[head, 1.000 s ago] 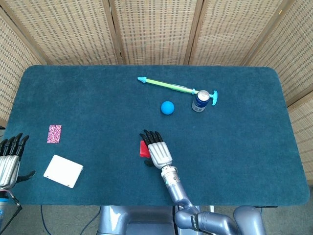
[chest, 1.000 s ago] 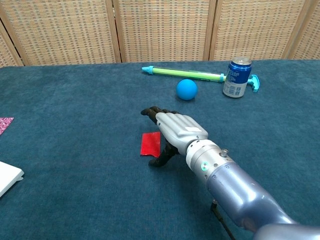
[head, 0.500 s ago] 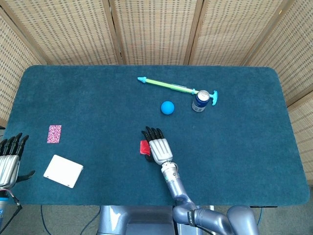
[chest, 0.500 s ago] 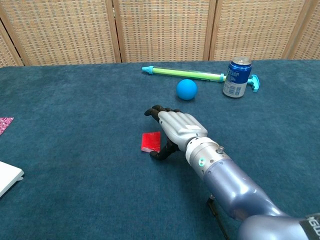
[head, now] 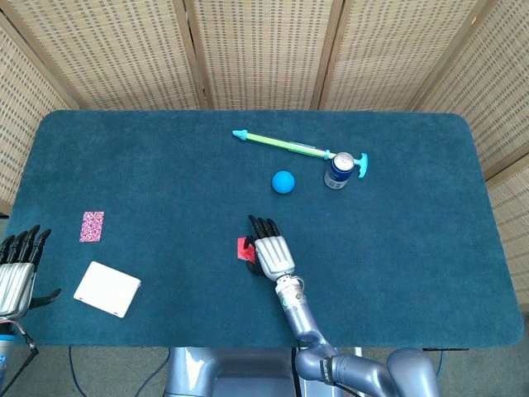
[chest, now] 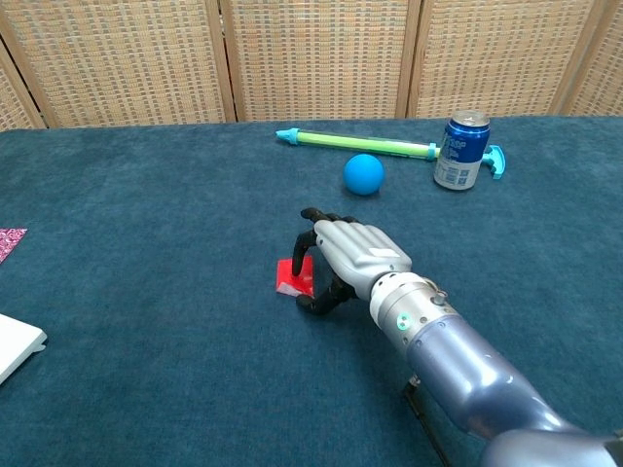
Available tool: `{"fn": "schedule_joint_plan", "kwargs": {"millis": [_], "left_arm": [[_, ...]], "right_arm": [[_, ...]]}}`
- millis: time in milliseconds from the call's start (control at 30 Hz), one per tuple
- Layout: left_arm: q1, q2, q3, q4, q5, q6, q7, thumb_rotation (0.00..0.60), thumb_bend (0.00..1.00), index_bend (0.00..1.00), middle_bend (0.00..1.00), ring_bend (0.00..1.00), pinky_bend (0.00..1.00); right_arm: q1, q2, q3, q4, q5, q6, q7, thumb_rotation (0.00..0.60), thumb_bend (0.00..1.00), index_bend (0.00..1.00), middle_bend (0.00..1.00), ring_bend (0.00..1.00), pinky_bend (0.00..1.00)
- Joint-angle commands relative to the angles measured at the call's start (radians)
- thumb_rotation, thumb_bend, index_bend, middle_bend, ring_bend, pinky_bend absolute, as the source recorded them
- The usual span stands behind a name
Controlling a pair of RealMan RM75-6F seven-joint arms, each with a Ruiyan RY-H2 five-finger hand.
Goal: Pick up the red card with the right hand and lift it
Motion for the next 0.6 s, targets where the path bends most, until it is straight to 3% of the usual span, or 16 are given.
{"fn": "schedule_joint_plan", "kwargs": {"millis": [33, 367, 600], "left_arm": [[0.0, 0.0, 0.001, -0.001, 0.002, 0.0, 0.0, 0.6, 0.12, 0.0, 0.0, 0.0, 0.03], [-0.002, 0.0, 0.001, 0.0, -0.002, -0.006, -0.001, 0.6, 0.12, 0.0, 0.0, 0.0, 0.03], [-0.002, 0.001, 0.002, 0.0, 0.0, -0.007, -0.003, 0.6, 0.12, 0.0, 0.0, 0.0, 0.03]], "right_arm": [[-0.005, 0.007, -0.003, -0.01, 0.004, -0.003, -0.01, 0.6, 0.43, 0.55, 0.07, 0.0, 0.0], [-0.014, 0.013, -0.013, -0.018, 0.004, -0.014, -0.006, 0.6, 0.42, 0.66, 0.16, 0.0, 0.0], [-0.017, 0.012, -0.017, -0.018, 0.004, -0.02, -0.008, 0.6, 0.5, 0.66, 0.16, 0.0, 0.0]]}}
